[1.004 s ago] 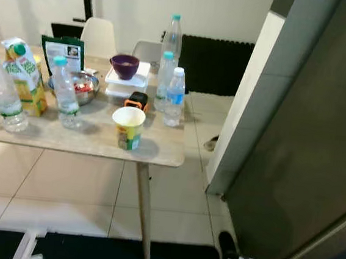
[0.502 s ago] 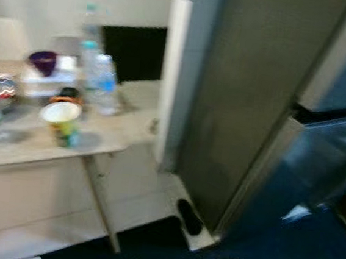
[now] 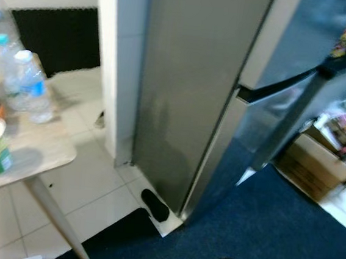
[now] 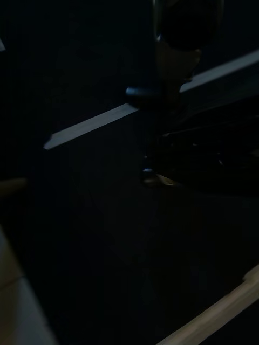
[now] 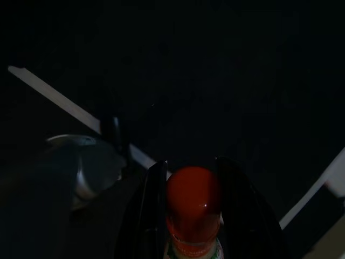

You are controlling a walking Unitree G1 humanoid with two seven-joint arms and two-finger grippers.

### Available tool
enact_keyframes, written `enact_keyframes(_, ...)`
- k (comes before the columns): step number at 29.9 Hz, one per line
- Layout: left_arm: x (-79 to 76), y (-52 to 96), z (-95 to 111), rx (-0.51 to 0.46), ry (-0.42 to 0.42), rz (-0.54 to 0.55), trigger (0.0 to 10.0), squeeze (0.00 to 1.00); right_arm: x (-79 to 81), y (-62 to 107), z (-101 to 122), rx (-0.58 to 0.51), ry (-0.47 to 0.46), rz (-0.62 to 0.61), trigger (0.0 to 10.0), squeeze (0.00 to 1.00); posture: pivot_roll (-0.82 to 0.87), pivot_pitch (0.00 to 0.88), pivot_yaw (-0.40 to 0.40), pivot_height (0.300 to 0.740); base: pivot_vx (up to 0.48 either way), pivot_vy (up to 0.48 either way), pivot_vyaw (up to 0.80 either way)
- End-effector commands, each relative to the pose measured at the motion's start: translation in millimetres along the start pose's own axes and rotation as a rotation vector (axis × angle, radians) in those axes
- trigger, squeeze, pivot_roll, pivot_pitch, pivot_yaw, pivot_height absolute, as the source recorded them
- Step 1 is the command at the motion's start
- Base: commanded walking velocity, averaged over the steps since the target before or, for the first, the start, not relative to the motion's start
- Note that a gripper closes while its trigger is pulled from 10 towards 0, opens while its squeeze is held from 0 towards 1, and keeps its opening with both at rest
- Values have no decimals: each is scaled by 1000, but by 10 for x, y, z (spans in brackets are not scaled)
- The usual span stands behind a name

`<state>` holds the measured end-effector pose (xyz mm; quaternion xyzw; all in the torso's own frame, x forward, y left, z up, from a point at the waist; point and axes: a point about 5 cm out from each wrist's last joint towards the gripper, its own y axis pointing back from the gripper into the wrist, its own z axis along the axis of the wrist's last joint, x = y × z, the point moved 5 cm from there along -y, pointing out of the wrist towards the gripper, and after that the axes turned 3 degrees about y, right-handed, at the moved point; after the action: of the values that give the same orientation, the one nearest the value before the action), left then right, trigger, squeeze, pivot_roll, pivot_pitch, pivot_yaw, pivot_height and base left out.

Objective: Restocking fridge

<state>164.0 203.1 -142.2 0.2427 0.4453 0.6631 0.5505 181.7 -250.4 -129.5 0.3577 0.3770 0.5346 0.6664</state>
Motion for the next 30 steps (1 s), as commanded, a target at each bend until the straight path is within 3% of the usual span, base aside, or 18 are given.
enact_keyframes(1, -6, 6, -46, 9, -4, -6, 10000, 0, -34, 5, -50, 13, 4, -10, 10000, 0, -2, 0, -4, 740, 0, 0, -800)
enact_keyframes(4, -10, 6, -43, 8, -3, -8, 10000, 0, -24, 5, -43, 3, -8, -7, 10000, 0, -2, 0, -4, 740, 0, 0, -788)
enact_keyframes(14, -54, 3, -54, 10, 57, -36, 10000, 0, 7, 4, -60, 3, 2, 0, 10000, 0, 1, 0, 1, 740, 0, 0, 0)
enact_keyframes(30, -68, 2, -61, 17, 67, -48, 10000, 0, 49, 3, -73, 6, 10, 9, 10000, 0, 2, 0, 5, 740, 15, -353, 0)
